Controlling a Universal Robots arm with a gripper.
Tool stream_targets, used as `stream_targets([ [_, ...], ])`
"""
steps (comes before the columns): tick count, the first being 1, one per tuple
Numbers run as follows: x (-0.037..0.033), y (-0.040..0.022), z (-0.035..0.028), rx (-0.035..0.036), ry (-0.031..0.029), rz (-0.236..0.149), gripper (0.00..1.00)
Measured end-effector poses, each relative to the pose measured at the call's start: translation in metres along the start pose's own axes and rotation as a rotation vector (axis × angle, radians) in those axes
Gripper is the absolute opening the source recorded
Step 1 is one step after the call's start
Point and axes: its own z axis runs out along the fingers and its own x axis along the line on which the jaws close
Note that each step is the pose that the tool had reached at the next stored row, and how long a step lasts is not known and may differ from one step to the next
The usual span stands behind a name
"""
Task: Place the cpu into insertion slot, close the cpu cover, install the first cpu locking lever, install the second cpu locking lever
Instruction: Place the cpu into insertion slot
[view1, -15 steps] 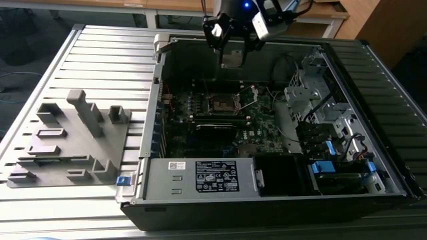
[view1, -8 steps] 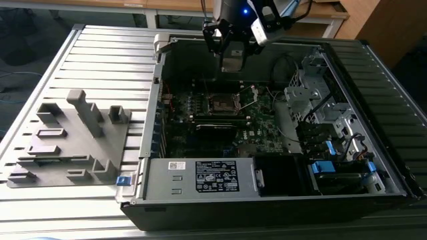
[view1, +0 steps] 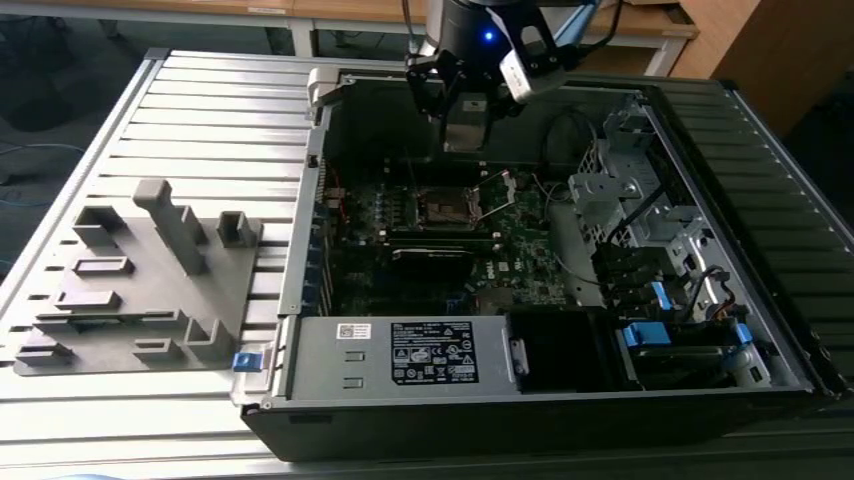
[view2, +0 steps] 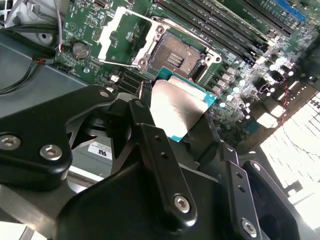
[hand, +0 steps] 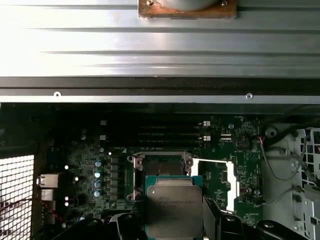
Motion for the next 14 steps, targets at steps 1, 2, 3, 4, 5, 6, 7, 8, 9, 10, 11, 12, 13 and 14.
stream_targets([
  [1,0.0,-0.0001,0.001,-0.0001,-0.0012,0.0,0.54],
  [2,0.0,-0.0001,0.0015,-0.0004,-0.0012,0.0,0.54],
  [3,0.0,-0.0001,0.0016,-0.0001,-0.0011,0.0,0.54],
  [4,0.0,-0.0002,0.0016,0.0,-0.001,0.0,0.54],
  [5,0.0,-0.0002,0.0016,-0.0001,-0.0011,0.0,0.54],
  [6,0.0,-0.0002,0.0017,-0.0003,-0.0012,0.0,0.54],
  [7,0.0,-0.0002,0.0018,-0.0004,-0.0012,0.0,0.54],
  [8,0.0,-0.0002,0.0018,-0.0004,-0.0012,0.0,0.54],
  [9,0.0,-0.0002,0.0018,-0.0004,-0.0012,0.0,0.54],
  [10,0.0,-0.0002,0.0018,-0.0003,-0.0012,0.0,0.54],
  [11,0.0,-0.0002,0.002,-0.0004,-0.0013,0.0,0.54],
  [12,0.0,-0.0002,0.0028,-0.0007,-0.0021,-0.001,0.54],
  [13,0.0001,-0.0004,0.0039,-0.0005,-0.0029,-0.001,0.54],
  [14,0.0002,-0.0005,0.0053,-0.0002,-0.0042,-0.001,0.54],
])
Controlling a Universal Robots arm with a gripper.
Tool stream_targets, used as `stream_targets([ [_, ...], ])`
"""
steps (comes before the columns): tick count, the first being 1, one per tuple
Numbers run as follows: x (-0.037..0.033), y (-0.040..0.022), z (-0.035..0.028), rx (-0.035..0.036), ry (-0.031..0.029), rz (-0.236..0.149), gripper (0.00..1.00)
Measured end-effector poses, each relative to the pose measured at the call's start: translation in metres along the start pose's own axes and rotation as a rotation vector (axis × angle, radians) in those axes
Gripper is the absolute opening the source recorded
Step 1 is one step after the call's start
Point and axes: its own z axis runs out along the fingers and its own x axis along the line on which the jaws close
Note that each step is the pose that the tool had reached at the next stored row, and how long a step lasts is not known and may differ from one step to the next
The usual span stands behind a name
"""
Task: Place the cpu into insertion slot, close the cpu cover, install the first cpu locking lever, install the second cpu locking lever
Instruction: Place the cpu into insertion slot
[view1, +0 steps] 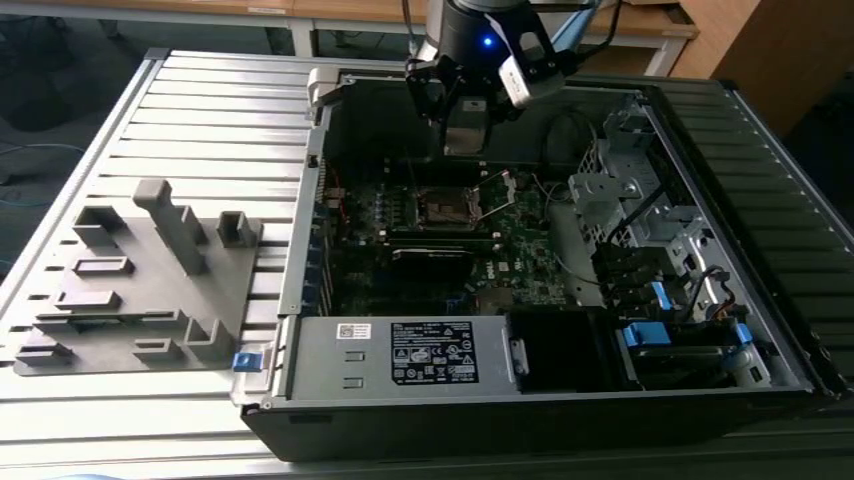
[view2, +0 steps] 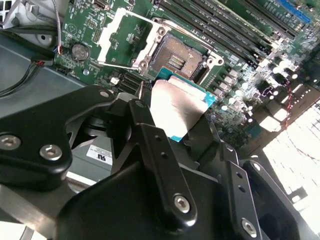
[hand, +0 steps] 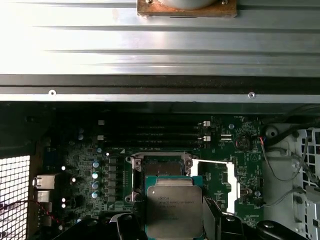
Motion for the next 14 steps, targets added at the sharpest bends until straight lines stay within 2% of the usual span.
stream_targets([
  [2,0.0001,-0.0002,0.0025,0.0001,-0.0036,0.0,0.54],
  [14,0.0001,-0.0002,0.003,0.0001,-0.0037,0.0,0.54],
])
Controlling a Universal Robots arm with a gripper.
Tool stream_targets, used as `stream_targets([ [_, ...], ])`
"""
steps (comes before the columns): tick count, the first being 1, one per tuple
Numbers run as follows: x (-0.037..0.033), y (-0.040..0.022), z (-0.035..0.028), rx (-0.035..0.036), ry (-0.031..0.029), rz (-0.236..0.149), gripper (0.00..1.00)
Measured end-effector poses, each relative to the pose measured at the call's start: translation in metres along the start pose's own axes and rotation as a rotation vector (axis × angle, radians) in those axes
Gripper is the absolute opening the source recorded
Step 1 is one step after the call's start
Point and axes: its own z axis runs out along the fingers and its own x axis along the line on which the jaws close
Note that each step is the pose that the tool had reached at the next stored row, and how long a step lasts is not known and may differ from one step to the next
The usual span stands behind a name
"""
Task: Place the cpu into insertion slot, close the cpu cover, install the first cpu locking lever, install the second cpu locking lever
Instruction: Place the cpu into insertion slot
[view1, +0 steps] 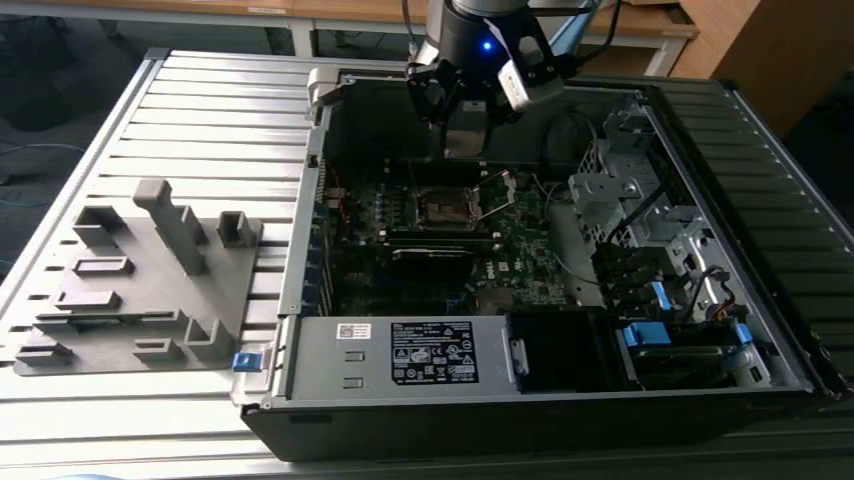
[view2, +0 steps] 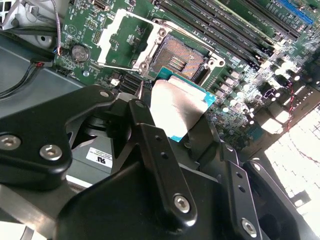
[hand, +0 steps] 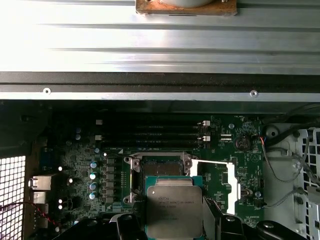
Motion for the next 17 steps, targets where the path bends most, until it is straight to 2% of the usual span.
stream_targets([
  [6,0.0003,-0.0004,0.0044,0.0,-0.0038,0.0,0.54],
  [17,0.0004,-0.0007,0.0072,0.0002,-0.0047,0.0,0.54],
])
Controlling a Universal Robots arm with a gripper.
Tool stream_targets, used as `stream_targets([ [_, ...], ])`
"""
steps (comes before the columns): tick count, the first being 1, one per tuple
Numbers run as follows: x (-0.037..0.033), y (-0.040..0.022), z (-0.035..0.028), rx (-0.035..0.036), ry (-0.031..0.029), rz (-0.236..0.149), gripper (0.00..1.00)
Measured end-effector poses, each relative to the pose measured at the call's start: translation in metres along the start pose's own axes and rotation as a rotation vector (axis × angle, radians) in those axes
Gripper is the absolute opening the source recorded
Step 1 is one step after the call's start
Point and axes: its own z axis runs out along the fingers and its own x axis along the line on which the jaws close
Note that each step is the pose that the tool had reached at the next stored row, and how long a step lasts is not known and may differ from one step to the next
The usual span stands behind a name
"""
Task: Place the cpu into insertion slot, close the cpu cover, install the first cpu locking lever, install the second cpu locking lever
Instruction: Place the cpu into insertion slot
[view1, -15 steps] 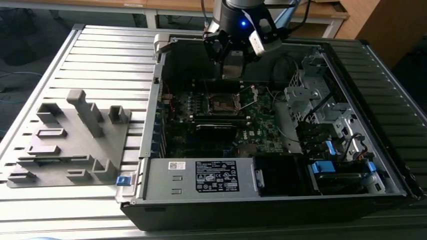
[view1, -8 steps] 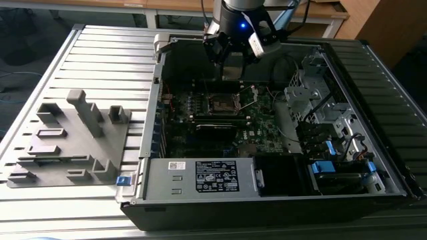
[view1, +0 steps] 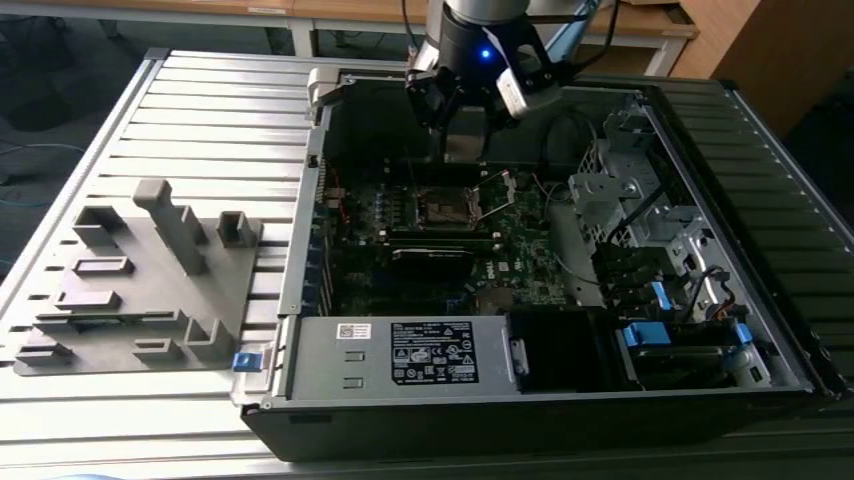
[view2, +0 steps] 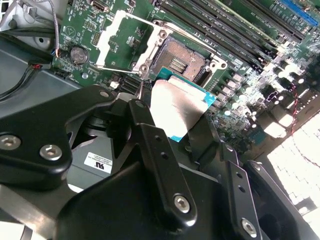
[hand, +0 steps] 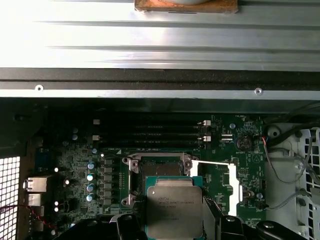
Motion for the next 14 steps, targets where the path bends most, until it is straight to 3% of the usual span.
stream_targets([
  [8,0.0002,-0.0002,0.0024,-0.0002,-0.002,0.0,0.54],
  [14,0.0009,-0.0009,0.01,-0.0004,-0.0142,-0.001,0.54],
])
